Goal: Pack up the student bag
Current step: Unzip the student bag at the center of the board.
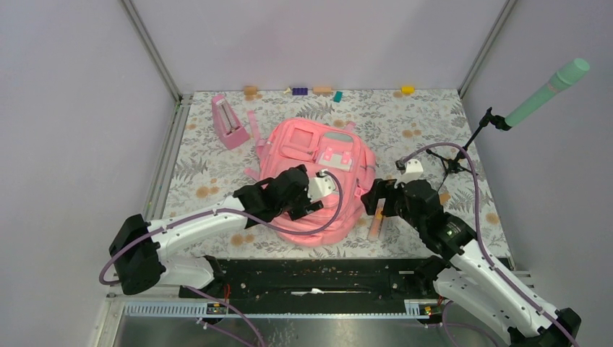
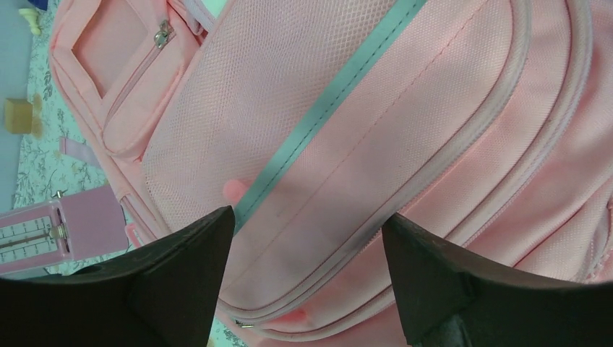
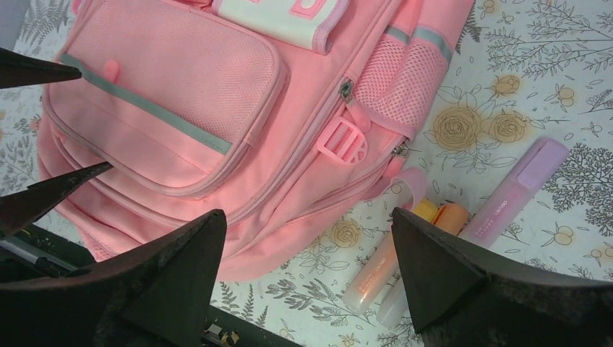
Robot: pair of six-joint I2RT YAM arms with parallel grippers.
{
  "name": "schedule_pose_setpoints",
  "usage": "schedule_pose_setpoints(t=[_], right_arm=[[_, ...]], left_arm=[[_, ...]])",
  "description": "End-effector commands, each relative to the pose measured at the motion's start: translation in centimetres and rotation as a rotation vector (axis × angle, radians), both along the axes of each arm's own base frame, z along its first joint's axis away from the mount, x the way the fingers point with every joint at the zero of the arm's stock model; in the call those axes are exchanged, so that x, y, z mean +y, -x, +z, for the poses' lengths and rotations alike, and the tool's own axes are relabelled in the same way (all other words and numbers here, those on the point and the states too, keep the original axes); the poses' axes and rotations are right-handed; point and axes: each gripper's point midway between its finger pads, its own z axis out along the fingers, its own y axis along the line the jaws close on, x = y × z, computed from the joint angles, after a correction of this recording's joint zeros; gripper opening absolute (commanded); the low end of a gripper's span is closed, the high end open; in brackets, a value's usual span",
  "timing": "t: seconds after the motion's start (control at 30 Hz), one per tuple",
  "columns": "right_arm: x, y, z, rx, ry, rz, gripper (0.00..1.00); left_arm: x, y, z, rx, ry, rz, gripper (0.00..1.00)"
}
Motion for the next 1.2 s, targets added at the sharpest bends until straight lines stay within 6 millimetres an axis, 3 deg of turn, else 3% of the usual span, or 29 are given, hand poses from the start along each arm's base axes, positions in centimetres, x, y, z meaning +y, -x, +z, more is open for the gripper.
schedule_pose_setpoints(t=[0.0, 0.4, 0.5, 1.17], right_arm=[[-0.2, 0.2, 0.4, -0.020, -0.038, -0.016, 0.91], [0.4, 0.1, -0.1, 0.017, -0.024, 0.009, 0.90], [0.6, 0.1, 0.0, 0.020, -0.025, 0.018, 0.89], [1.4, 0.4, -0.4, 0.051, -0.030, 0.060, 0.88]], left_arm=[[-0.4, -2.1, 2.3, -0.097, 0.048, 0.089, 0.77], [-1.4, -1.8, 5.2, -0.109, 0.154, 0.050, 0.84], [-2.2, -1.0, 4.9, -0.036, 0.171, -0.024, 0.88], [-2.8, -0.6, 3.3, 0.138, 0.223, -0.087, 0.96]])
